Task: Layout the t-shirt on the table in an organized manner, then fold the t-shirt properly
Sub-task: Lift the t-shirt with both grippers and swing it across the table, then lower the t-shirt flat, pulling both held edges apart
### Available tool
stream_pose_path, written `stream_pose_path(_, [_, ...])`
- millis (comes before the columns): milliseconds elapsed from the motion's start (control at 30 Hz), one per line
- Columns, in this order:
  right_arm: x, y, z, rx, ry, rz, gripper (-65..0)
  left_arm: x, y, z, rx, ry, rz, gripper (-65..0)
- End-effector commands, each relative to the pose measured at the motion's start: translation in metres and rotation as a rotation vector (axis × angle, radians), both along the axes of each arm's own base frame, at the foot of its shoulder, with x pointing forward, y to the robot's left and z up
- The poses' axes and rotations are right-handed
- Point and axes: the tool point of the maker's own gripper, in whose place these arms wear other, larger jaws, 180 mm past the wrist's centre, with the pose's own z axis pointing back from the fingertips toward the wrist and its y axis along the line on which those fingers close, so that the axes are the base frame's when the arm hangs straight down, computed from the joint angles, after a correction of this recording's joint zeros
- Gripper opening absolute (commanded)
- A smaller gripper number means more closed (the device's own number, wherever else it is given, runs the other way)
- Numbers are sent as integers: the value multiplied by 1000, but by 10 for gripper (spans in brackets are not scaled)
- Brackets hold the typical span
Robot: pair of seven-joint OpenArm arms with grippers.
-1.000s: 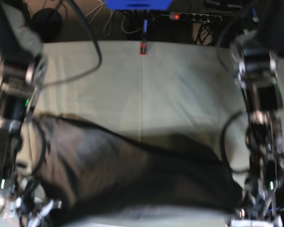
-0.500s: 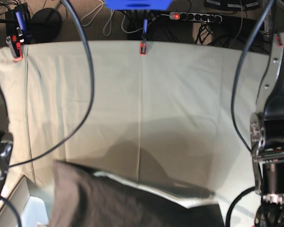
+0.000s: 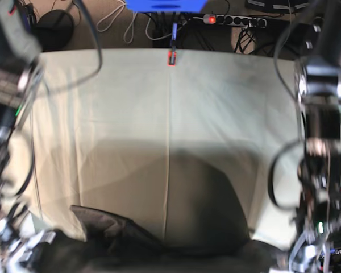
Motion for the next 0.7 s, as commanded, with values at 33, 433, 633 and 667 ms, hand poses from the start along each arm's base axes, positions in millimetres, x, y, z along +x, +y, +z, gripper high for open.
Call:
stream_pose_path(33, [-25, 8, 1, -7, -50, 14, -650, -18, 22, 3, 5, -40, 49, -649])
stream_pose_path(433, [-193, 41, -120, 94, 139, -5, -650, -164, 60, -177, -86, 320, 206, -649])
stream_pose_path(633, [-258, 52, -145, 155, 174, 13, -650, -213, 91, -203, -82, 397, 297, -649])
stream_pose_path(667, [-265, 53, -149, 167, 179, 12, -650, -217, 93, -205, -81, 404, 305, -649])
